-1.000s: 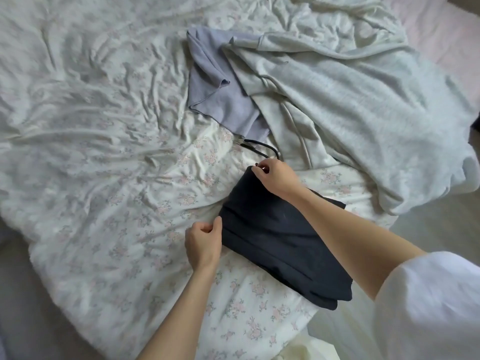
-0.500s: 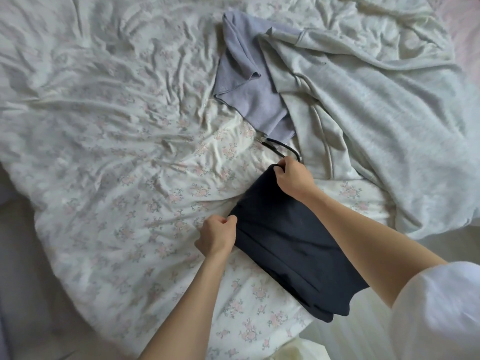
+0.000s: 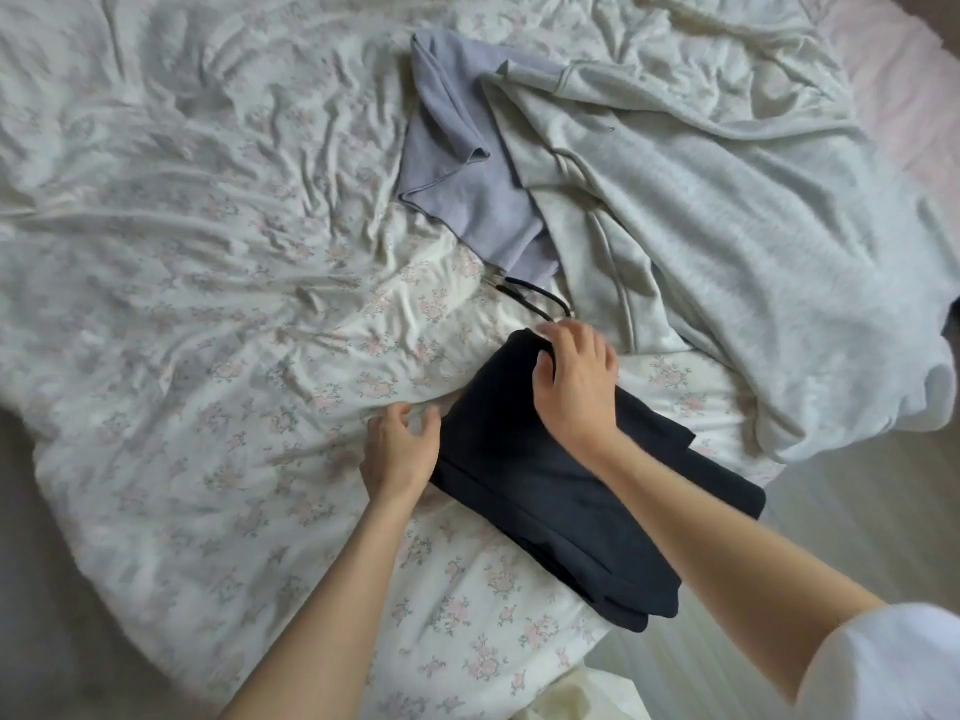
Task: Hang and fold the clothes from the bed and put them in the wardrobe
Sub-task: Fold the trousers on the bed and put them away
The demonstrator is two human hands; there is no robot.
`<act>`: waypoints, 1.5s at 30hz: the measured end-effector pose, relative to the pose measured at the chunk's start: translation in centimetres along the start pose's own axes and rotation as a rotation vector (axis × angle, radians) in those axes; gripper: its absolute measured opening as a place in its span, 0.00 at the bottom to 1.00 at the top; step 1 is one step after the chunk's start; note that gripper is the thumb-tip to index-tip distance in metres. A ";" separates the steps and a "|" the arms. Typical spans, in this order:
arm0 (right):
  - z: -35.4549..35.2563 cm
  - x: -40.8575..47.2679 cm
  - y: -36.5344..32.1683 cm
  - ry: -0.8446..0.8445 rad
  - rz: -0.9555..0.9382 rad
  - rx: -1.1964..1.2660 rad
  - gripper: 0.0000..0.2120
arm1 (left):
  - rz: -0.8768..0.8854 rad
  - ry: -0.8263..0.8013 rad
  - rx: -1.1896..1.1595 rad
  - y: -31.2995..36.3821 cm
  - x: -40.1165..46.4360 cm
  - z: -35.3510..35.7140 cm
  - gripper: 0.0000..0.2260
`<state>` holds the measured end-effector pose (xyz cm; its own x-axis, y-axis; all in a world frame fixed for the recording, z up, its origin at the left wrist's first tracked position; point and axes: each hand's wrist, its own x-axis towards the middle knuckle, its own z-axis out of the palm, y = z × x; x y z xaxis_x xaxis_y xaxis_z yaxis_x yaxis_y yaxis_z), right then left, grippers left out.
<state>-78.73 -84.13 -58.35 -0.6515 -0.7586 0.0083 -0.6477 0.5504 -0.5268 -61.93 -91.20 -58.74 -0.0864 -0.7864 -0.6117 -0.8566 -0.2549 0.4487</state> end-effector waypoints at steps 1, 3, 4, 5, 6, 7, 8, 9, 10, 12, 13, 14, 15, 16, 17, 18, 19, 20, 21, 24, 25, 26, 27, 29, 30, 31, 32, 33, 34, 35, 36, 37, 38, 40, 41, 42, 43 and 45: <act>-0.1 -1.6 0.2 0.008 -0.012 -0.031 0.17 | 0.080 -0.070 -0.042 0.5 0.3 0.1 0.22; -0.1 -4.9 0.8 -0.090 0.063 -0.100 0.21 | 0.190 -0.298 -0.060 1.4 0.8 0.6 0.25; -0.2 -6.3 1.2 -0.165 0.154 -0.119 0.22 | 0.196 -0.413 -0.044 2.1 0.9 0.8 0.27; -0.1 -7.5 1.6 -0.255 0.256 -0.121 0.24 | 0.194 -0.488 -0.028 2.4 1.1 1.0 0.29; -0.2 -8.5 2.2 -0.320 0.347 -0.111 0.25 | 0.188 -0.537 -0.014 2.8 1.4 1.2 0.32; -0.2 -9.2 2.5 -0.360 0.418 -0.080 0.26 | 0.189 -0.569 -0.020 3.0 1.7 1.4 0.32; -0.4 -9.6 2.6 -0.379 0.480 -0.016 0.26 | 0.195 -0.595 -0.039 3.2 1.9 1.4 0.27; -0.6 -9.7 2.5 -0.382 0.540 0.078 0.26 | 0.201 -0.622 -0.062 3.5 1.9 1.3 0.22; -0.9 -9.6 2.4 -0.378 0.597 0.181 0.26 | 0.191 -0.639 -0.080 3.7 1.9 1.3 0.18; -1.4 -8.8 2.0 -0.375 0.683 0.339 0.26 | 0.181 -0.632 -0.116 4.2 1.7 1.4 0.15; -1.6 -8.4 1.7 -0.376 0.712 0.386 0.25 | 0.189 -0.613 -0.130 4.5 1.4 1.3 0.15; -1.8 -7.9 1.3 -0.380 0.731 0.419 0.25 | 0.192 -0.588 -0.147 4.8 1.1 1.2 0.15; -2.1 -7.4 0.9 -0.380 0.746 0.449 0.25 | 0.199 -0.559 -0.165 5.0 0.7 1.0 0.17; -2.4 -7.0 0.4 -0.377 0.756 0.476 0.25 | 0.205 -0.534 -0.179 5.2 0.3 0.6 0.18; -2.6 -6.5 -0.1 -0.374 0.757 0.503 0.25 | 0.216 -0.522 -0.192 5.3 0.0 0.0 0.19; -2.7 -6.2 -0.6 -0.381 0.754 0.522 0.25 | 0.222 -0.517 -0.200 5.3 -0.3 -0.5 0.19; -2.7 -5.9 -1.2 -0.391 0.743 0.536 0.25 | 0.222 -0.506 -0.209 5.2 -0.5 -1.2 0.19; -2.6 -5.6 -1.9 -0.399 0.723 0.553 0.26 | 0.221 -0.487 -0.224 5.1 -0.7 -2.3 0.18; -2.5 -5.4 -2.6 -0.409 0.701 0.570 0.26 | 0.212 -0.466 -0.239 4.9 -0.8 -3.2 0.17; -2.4 -4.4 -5.5 -0.449 0.606 0.651 0.25 | 0.195 -0.363 -0.265 4.4 -0.3 -7.1 0.15; -2.4 -3.9 -7.1 -0.463 0.558 0.696 0.24 | 0.199 -0.311 -0.255 4.2 -0.1 -9.1 0.14; -2.3 -3.6 -7.9 -0.473 0.520 0.735 0.24 | 0.202 -0.272 -0.230 4.1 0.3 -10.3 0.14; -2.1 -3.2 -9.1 -0.492 0.482 0.774 0.23 | 0.205 -0.217 -0.193 4.0 0.5 -12.0 0.13; -1.5 -2.4 -11.3 -0.541 0.430 0.854 0.23 | 0.239 -0.067 -0.061 4.0 1.0 -15.2 0.12; -1.0 -2.0 -12.4 -0.570 0.420 0.904 0.23 | 0.259 0.025 0.038 4.1 1.0 -16.7 0.12; -0.6 -1.6 -13.1 -0.593 0.423 0.956 0.23 | 0.276 0.110 0.140 4.3 0.9 -17.6 0.13; -0.2 -1.2 -13.9 -0.618 0.427 1.010 0.23 | 0.296 0.192 0.240 4.5 0.7 -18.3 0.14; 0.1 -0.9 -14.5 -0.639 0.435 1.060 0.23 | 0.318 0.248 0.328 4.8 0.3 -18.5 0.16; 0.3 -0.7 -14.8 -0.655 0.454 1.104 0.23 | 0.341 0.284 0.400 5.1 -0.2 -18.2 0.17; 0.3 -0.5 -14.9 -0.664 0.482 1.148 0.23 | 0.365 0.300 0.464 5.5 -0.9 -17.6 0.17; 0.3 -0.5 -14.7 -0.666 0.519 1.186 0.24 | 0.393 0.306 0.526 5.8 -1.7 -16.6 0.18; 0.1 -0.7 -14.2 -0.656 0.569 1.224 0.24 | 0.420 0.301 0.579 6.1 -2.4 -15.5 0.19; -0.1 -1.0 -13.5 -0.636 0.626 1.258 0.24 | 0.449 0.285 0.623 6.4 -3.1 -14.3 0.20; -0.9 -1.9 -11.4 -0.573 0.740 1.293 0.25 | 0.542 0.209 0.685 6.7 -4.7 -11.9 0.22; -1.3 -2.5 -10.1 -0.549 0.773 1.300 0.24 | 0.612 0.161 0.718 6.6 -5.5 -10.6 0.21; -1.6 -3.2 -8.6 -0.528 0.805 1.309 0.24 | 0.683 0.118 0.757 6.4 -6.1 -9.3 0.21; -1.9 -3.9 -7.2 -0.514 0.832 1.329 0.25 | 0.732 0.062 0.805 6.1 -6.7 -7.9 0.20; -2.5 -5.4 -4.5 -0.506 0.844 1.352 0.25 | 0.763 -0.112 0.863 5.1 -7.6 -5.0 0.19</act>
<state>-73.30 -81.61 -53.88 -0.2571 -0.6025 -0.7556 0.7544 0.3635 -0.5466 -63.08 -89.31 -48.59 -0.7382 -0.5053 -0.4470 -0.6212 0.7675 0.1583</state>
